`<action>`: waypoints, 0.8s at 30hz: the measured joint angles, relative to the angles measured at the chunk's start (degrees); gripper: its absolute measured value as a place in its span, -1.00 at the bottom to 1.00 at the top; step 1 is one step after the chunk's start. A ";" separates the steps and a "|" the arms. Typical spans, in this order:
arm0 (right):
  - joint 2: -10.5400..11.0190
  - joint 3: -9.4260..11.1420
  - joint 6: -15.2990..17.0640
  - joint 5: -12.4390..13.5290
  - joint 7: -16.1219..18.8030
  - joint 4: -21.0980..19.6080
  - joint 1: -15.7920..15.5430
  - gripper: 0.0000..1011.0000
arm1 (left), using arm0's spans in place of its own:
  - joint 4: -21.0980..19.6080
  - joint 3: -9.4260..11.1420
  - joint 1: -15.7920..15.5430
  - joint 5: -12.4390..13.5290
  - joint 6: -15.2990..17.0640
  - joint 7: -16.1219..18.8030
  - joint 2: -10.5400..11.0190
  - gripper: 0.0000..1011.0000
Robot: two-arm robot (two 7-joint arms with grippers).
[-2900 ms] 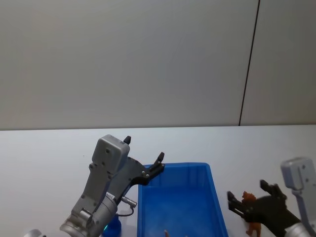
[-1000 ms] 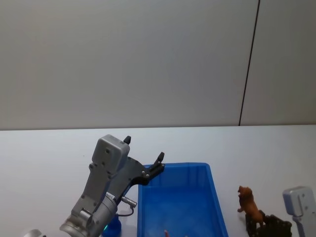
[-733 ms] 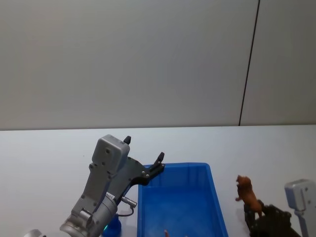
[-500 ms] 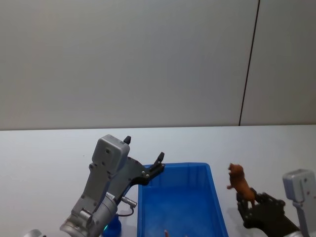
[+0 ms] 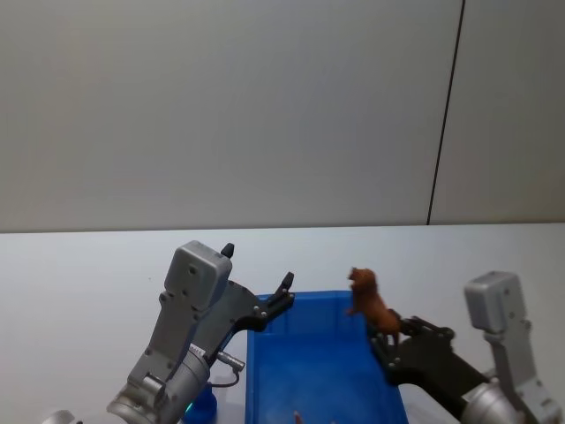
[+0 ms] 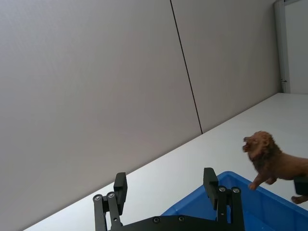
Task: Pick up the two dolls from the table and place them into the box.
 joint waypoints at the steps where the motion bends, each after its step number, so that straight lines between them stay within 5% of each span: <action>1: -0.43 -0.23 0.21 -0.03 0.93 0.52 0.63 -0.41 | 0.00 0.00 0.00 0.00 0.00 0.00 0.00 0.98; 4: -1.07 -0.55 0.49 -0.09 1.94 1.39 1.60 -0.38 | 0.00 0.00 0.00 0.00 0.00 0.00 0.00 0.98; 13: -2.67 -1.26 1.75 -0.33 3.57 3.79 4.01 0.23 | 0.00 0.00 0.00 0.00 0.00 0.00 0.00 0.98; 24: -2.93 -1.21 2.15 -0.58 1.11 3.99 4.42 0.82 | 0.00 0.00 0.00 0.00 0.00 0.00 0.00 0.98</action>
